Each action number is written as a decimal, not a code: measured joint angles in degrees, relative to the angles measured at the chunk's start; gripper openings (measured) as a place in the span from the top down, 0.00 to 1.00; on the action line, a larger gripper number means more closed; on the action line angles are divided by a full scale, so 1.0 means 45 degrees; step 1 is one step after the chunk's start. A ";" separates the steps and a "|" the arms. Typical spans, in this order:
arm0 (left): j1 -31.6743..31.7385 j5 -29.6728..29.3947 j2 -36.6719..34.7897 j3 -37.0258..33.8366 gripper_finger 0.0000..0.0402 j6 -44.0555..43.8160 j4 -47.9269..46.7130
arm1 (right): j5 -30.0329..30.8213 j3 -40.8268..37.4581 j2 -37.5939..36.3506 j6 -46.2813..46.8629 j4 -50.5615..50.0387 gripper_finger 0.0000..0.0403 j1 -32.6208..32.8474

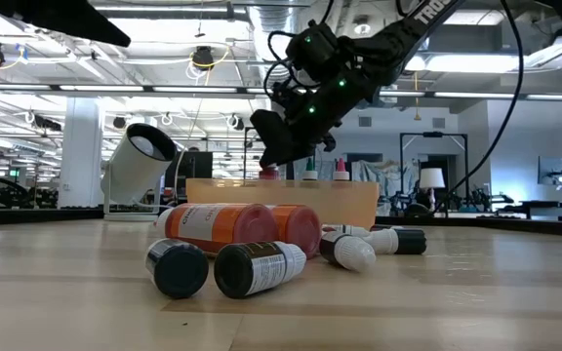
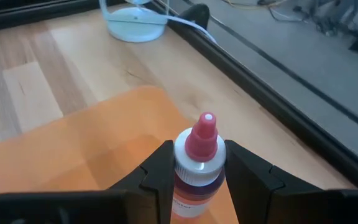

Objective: Pick & Place food coloring
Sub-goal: Put the big pink food coloring bottle into the orange bin, then put the big orange food coloring bottle into the orange bin

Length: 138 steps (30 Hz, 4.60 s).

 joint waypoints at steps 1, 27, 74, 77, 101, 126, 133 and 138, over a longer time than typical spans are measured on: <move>0.0000 -0.0004 0.0002 0.0000 0.47 -0.0015 -0.0007 | -0.0004 0.0000 0.0000 0.0216 -0.0151 0.72 -0.0055; 0.0000 -0.0022 0.0002 0.0000 0.47 -0.0030 -0.0007 | -0.0388 0.0000 -0.0019 0.0438 -0.0528 0.63 -0.0089; 0.0005 -0.0035 0.0007 0.0000 0.47 -0.0103 -0.0002 | -0.1612 0.1603 -0.0024 -0.1122 -0.1370 0.83 0.0965; 0.0005 0.0009 0.0007 0.0000 0.47 -0.0107 -0.0002 | -0.1611 0.1603 -0.0024 -0.1122 -0.1601 0.91 0.0960; 0.2425 -0.0345 -0.0683 -0.2354 0.47 0.0375 0.1567 | -0.1235 0.1413 -0.2534 -0.2606 -0.2419 1.00 0.1865; 0.9680 1.5207 -0.0895 -0.3983 0.47 0.8593 1.1668 | 0.3085 -0.2014 -0.8193 0.0834 -0.7768 1.00 0.8487; 0.7894 1.5406 0.0340 -0.3983 0.47 0.8626 1.1555 | 0.3988 -0.4737 -0.8696 0.2096 -0.5458 1.00 1.0521; 0.6760 1.5776 0.1483 -0.3983 0.47 0.8525 1.2417 | 0.4701 -0.5733 -0.8649 0.2593 -0.4196 1.00 1.1736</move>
